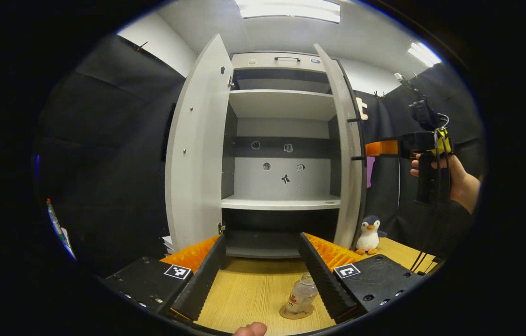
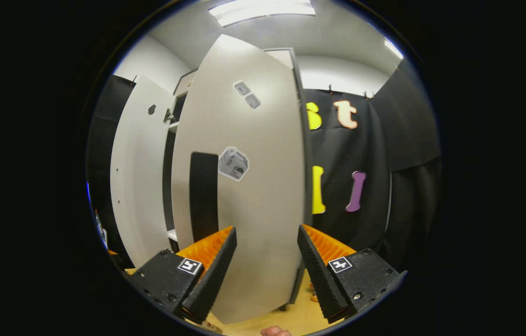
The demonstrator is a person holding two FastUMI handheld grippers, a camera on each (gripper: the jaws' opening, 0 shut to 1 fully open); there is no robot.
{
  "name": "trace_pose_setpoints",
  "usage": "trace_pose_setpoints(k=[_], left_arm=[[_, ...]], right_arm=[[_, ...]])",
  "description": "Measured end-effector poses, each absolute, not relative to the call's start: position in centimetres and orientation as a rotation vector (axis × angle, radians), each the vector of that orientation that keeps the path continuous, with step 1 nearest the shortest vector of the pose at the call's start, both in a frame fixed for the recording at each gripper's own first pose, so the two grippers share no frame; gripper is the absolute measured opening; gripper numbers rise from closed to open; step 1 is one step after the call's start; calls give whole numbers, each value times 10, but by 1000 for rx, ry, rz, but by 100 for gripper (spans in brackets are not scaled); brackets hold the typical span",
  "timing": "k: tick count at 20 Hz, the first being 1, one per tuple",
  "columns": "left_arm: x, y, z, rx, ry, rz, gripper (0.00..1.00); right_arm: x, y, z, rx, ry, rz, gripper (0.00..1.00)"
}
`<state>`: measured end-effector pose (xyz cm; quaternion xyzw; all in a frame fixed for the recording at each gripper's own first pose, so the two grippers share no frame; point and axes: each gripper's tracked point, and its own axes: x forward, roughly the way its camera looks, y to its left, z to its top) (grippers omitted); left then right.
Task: Grasp the bottle in the cabinet with the left hand and place it on the coaster, then close the right door with the right hand and the left door with the left hand.
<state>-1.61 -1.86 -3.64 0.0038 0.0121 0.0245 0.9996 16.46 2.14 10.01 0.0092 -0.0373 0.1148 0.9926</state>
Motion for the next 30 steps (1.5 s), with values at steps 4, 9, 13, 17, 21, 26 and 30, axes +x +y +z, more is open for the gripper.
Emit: trace_pose_setpoints(k=[4,9,13,17,21,26,30], left_arm=[[-15,-5,-26,15,5,84,95],[-19,1,-7,16,-4,81,95],[-22,23,30,1,-55,99,95],[-22,58,58,-14,-102,183,96],[-29,101,77,12,-112,291,96],[-20,193,98,7,-117,456,96],[19,244,94,-19,-82,513,95]], right_arm=[[147,21,92,25,-94,238,83],[99,10,68,24,-87,197,83],[57,6,36,8,-123,151,83],[31,4,-2,2,-104,108,83],[18,5,-23,65,-40,140,83],[13,-29,-17,85,-43,79,83],[9,-56,0,90,-72,21,83]])
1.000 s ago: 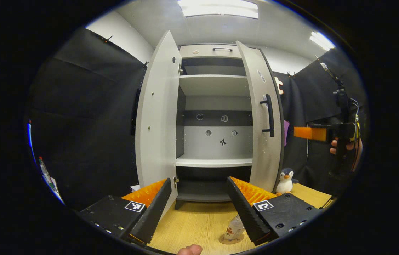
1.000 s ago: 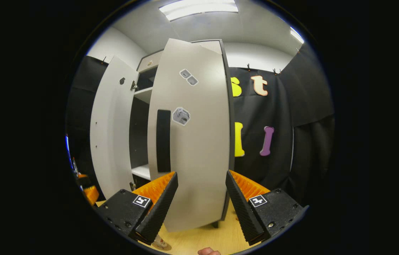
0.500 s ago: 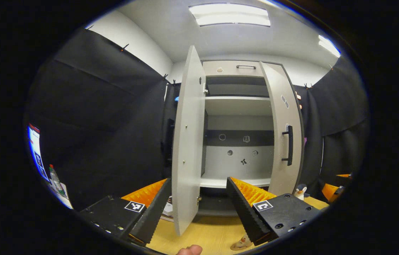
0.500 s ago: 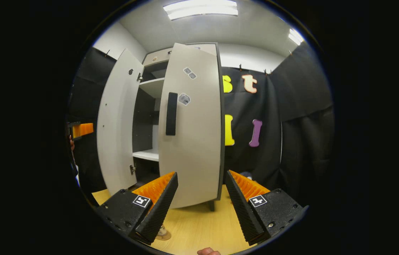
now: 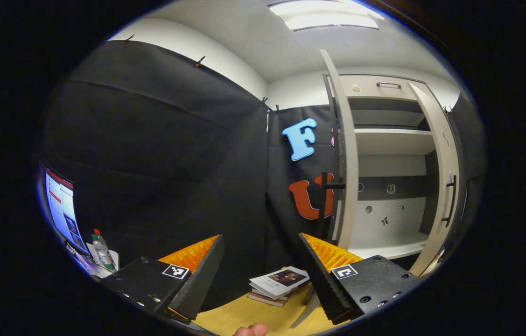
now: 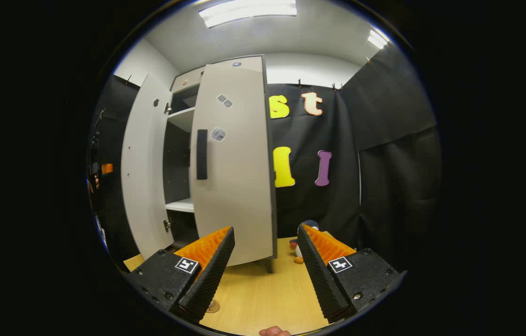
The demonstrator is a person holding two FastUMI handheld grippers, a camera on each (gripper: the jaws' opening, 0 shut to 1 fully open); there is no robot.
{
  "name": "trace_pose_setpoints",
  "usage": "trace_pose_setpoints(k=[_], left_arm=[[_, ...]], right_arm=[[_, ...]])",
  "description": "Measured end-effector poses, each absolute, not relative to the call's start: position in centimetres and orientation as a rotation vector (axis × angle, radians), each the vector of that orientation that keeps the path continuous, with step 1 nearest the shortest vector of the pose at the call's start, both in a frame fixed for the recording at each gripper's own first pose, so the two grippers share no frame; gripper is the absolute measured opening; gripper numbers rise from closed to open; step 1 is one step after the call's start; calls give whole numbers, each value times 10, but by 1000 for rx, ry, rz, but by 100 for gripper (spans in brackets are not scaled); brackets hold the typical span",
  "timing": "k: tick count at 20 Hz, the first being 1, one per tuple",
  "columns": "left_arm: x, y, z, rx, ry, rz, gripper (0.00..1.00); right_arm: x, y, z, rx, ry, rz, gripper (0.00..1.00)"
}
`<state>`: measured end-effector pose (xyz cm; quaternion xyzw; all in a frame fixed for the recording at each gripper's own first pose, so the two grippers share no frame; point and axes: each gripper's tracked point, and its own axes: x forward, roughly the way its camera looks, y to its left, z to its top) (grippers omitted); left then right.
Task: Grasp the bottle in the cabinet with the left hand and place it on the coaster, then close the right door with the right hand and the left door with the left hand.
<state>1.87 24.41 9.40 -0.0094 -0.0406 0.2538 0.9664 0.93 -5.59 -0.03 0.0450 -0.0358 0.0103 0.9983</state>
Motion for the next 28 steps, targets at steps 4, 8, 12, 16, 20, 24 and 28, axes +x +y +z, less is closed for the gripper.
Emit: trace_pose_setpoints(k=[4,8,12,16,20,24,28], left_arm=[[49,262,88,-14,-66,517,95],[69,259,80,-8,-50,498,95],[72,256,77,-2,-62,532,93],[74,248,78,30,-52,523,93],[72,233,79,25,-40,488,93],[79,194,78,14,-38,408,93],[92,151,76,-17,-43,308,93]], right_arm=[[6,-72,6,81,-84,-28,83],[5,-79,1,93,-64,-50,83],[4,-84,-1,92,-61,-64,83],[7,-86,2,99,-70,-57,83],[9,-85,4,102,-82,-42,83],[9,-84,1,105,-76,-28,83],[4,-93,-1,109,-72,-47,83]])
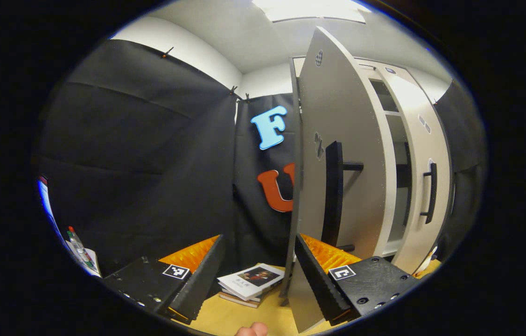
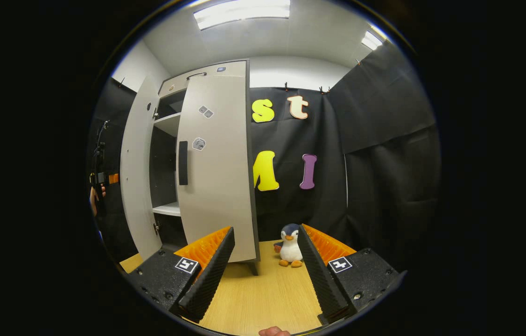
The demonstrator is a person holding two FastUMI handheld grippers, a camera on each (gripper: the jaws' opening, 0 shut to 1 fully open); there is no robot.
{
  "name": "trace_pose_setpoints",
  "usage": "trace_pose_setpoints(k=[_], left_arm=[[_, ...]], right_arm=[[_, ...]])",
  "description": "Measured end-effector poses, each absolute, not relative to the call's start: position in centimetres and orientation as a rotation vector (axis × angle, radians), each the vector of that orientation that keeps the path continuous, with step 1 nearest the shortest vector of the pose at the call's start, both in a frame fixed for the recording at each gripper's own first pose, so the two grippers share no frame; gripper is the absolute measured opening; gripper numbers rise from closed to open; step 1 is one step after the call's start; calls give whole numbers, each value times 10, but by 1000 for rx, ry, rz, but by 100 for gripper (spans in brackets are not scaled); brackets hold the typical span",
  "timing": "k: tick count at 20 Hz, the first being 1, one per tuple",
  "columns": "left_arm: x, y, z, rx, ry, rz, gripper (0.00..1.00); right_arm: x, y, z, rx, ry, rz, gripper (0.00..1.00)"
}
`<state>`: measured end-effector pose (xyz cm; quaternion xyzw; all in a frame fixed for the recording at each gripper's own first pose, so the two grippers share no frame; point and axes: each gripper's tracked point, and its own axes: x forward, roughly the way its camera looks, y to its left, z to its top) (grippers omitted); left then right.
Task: Grasp the bottle in the cabinet with the left hand and place it on the coaster, then close the right door with the right hand and the left door with the left hand.
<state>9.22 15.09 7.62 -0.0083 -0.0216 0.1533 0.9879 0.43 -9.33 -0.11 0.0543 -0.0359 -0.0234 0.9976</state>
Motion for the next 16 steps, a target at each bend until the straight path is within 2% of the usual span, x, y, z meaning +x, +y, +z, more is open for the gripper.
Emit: trace_pose_setpoints(k=[1,2,3,4,6,7,8,10,11,12,13,14,15,16], left_arm=[[97,141,75,-34,-42,280,99],[100,132,74,-46,-44,266,93],[106,126,72,-45,-44,255,99],[111,123,72,-38,-42,252,95],[118,120,71,-28,-41,253,95],[119,118,70,-29,-41,252,99],[118,116,70,-32,-43,249,95],[113,111,73,-33,-53,234,95],[110,109,74,-27,-58,231,91],[107,108,77,-19,-65,229,99],[102,106,82,-11,-74,225,95],[97,104,85,-7,-82,220,99],[93,103,88,-9,-89,214,95],[88,101,89,-15,-93,209,99]], right_arm=[[0,-99,-2,111,-73,-56,83],[-3,-105,-2,114,-74,-67,83],[-5,-110,-2,117,-73,-79,83],[-7,-115,-2,122,-74,-92,83],[-12,-126,-2,124,-78,-121,83],[-15,-131,-1,123,-82,-136,83],[-17,-136,-1,122,-84,-148,83],[-22,-142,-2,121,-85,-168,83],[-23,-144,-3,121,-84,-173,83],[-23,-145,-2,122,-82,-177,83],[-24,-145,-2,125,-81,-178,83],[-24,-145,-2,127,-80,-176,83],[-23,-143,-1,129,-79,-172,83],[-23,-140,-1,130,-80,-167,83]])
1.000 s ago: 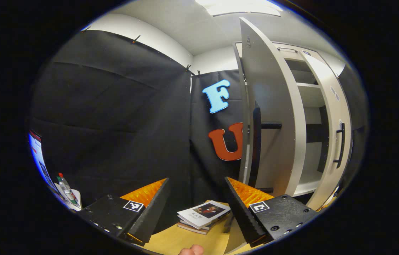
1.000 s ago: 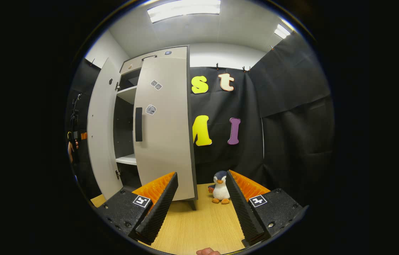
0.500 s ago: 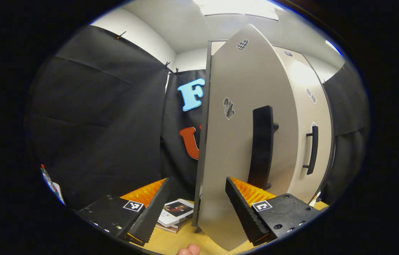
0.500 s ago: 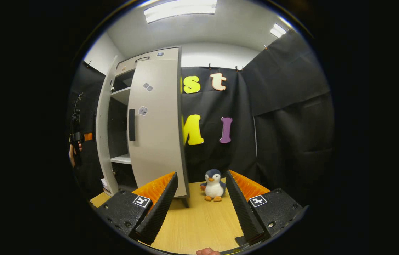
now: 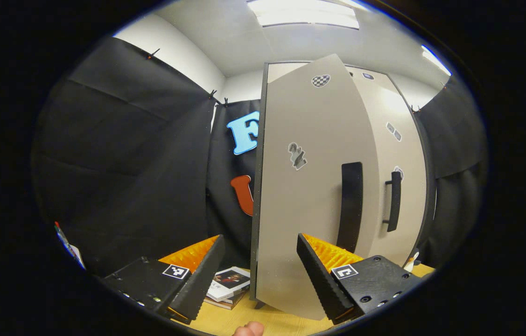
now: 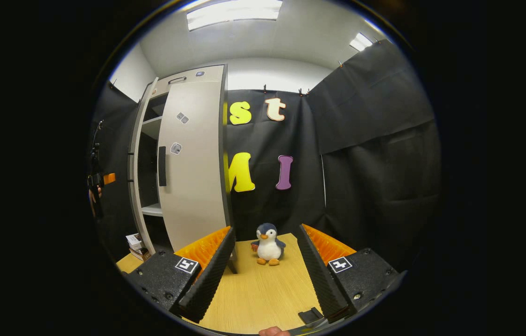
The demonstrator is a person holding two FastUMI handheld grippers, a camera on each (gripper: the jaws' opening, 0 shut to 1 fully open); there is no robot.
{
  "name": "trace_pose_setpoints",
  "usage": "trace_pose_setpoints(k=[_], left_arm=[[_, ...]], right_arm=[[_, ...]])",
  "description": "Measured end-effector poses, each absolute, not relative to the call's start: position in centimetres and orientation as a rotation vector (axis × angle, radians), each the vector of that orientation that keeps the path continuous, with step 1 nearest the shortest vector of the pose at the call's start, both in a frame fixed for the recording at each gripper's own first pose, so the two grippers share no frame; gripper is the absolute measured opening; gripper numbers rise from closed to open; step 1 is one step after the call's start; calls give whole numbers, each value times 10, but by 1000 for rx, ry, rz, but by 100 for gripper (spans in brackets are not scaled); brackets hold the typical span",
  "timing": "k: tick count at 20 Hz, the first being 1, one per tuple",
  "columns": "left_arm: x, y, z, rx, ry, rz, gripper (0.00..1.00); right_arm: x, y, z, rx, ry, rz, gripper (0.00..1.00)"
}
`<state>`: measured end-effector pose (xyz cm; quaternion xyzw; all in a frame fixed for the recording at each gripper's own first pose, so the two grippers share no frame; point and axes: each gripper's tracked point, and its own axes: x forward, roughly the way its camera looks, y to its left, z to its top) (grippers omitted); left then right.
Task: Grasp the bottle in the cabinet with the left hand and place it on the coaster, then close the right door with the right hand and the left door with the left hand.
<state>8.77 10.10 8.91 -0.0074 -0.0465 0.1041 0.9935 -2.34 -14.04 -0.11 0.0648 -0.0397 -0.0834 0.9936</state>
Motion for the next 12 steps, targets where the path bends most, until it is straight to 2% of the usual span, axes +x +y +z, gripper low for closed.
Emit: trace_pose_setpoints(k=[1,3,4,8,9,10,11,12], left_arm=[[82,100,91,-22,-97,205,95],[69,98,89,-31,-88,204,99],[63,96,87,-34,-81,208,95],[42,77,76,6,-73,210,95],[40,73,73,16,-70,206,99],[37,67,67,15,-58,198,95],[33,59,59,5,-45,190,99],[30,52,53,-3,-37,185,90]], right_arm=[[-23,-137,-1,129,-78,-160,83],[-23,-130,0,126,-75,-142,83],[-22,-125,-1,126,-73,-132,83],[-9,-106,-4,142,-50,-79,83],[-5,-101,-3,141,-43,-65,83],[-2,-98,-1,140,-42,-56,83],[1,-95,3,137,-45,-51,83],[2,-93,6,134,-47,-45,83]])
